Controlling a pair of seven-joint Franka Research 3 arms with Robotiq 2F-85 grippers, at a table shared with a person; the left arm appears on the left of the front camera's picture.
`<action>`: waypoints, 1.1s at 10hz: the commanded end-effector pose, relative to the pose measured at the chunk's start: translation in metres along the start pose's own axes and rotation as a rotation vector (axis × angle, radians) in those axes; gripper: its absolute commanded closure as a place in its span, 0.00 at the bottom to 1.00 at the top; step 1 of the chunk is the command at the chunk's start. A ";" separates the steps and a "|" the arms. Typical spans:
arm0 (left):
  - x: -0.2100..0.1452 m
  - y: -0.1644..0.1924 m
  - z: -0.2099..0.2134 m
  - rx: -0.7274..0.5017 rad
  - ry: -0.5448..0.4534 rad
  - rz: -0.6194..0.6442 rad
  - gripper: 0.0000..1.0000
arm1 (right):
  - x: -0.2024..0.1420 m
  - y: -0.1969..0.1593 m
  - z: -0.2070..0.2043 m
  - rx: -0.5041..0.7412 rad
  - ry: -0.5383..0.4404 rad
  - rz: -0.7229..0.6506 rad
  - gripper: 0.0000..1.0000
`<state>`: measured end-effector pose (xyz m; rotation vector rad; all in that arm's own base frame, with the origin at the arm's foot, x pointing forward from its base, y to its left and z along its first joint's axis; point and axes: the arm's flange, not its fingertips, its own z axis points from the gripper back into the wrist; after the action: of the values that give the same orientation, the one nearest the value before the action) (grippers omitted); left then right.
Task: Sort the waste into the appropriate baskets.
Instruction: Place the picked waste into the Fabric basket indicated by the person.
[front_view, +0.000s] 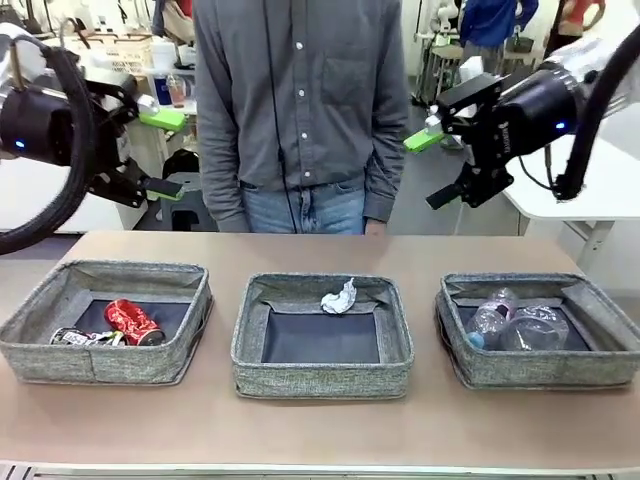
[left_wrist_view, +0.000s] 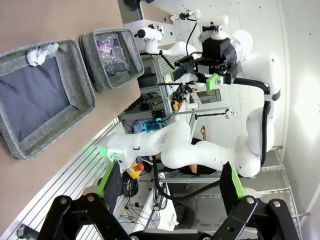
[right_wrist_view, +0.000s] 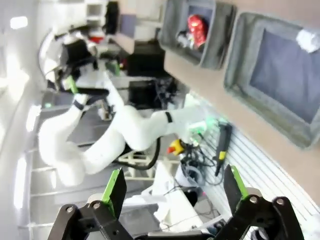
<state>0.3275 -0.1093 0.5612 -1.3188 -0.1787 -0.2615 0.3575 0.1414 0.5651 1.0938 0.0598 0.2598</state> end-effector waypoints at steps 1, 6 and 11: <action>-0.001 0.000 0.000 -0.015 0.001 -0.022 0.00 | -0.009 -0.016 0.002 0.042 -0.080 -0.092 0.00; -0.001 0.000 0.000 -0.015 0.001 -0.022 0.00 | 0.000 0.000 0.000 0.000 0.000 0.000 0.00; -0.001 0.000 0.000 -0.015 0.001 -0.022 0.00 | 0.000 0.000 0.000 0.000 0.000 0.000 0.00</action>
<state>0.3276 -0.1093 0.5610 -1.3189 -0.1781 -0.2611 0.3544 0.1411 0.5624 1.0876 0.0598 0.2445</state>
